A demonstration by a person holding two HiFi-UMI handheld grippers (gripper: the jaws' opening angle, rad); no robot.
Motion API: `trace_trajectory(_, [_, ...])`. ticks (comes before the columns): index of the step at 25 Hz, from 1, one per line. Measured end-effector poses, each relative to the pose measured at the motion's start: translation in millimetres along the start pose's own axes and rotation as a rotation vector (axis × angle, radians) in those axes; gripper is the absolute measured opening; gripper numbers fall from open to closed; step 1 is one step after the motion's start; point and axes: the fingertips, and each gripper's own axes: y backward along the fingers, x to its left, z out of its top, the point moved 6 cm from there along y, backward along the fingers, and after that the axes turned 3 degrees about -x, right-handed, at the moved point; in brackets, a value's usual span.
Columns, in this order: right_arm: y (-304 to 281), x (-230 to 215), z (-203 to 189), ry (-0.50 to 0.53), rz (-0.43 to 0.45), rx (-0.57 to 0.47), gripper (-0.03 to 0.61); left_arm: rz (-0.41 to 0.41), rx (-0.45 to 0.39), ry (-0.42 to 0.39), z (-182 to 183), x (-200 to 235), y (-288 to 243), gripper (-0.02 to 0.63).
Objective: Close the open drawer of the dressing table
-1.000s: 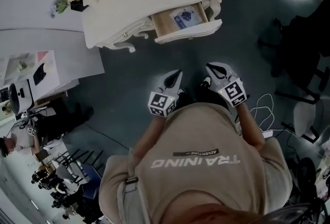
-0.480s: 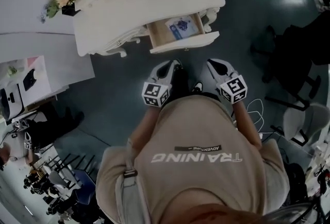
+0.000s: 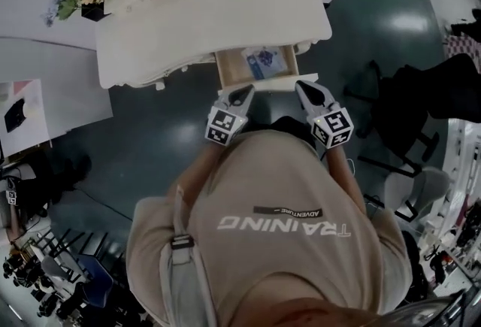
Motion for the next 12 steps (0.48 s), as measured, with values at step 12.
trace_trajectory(12, [-40, -34, 13, -0.034, 0.091, 0.025, 0.003, 0.072, 0.229, 0.077, -59, 17, -14, -0.002])
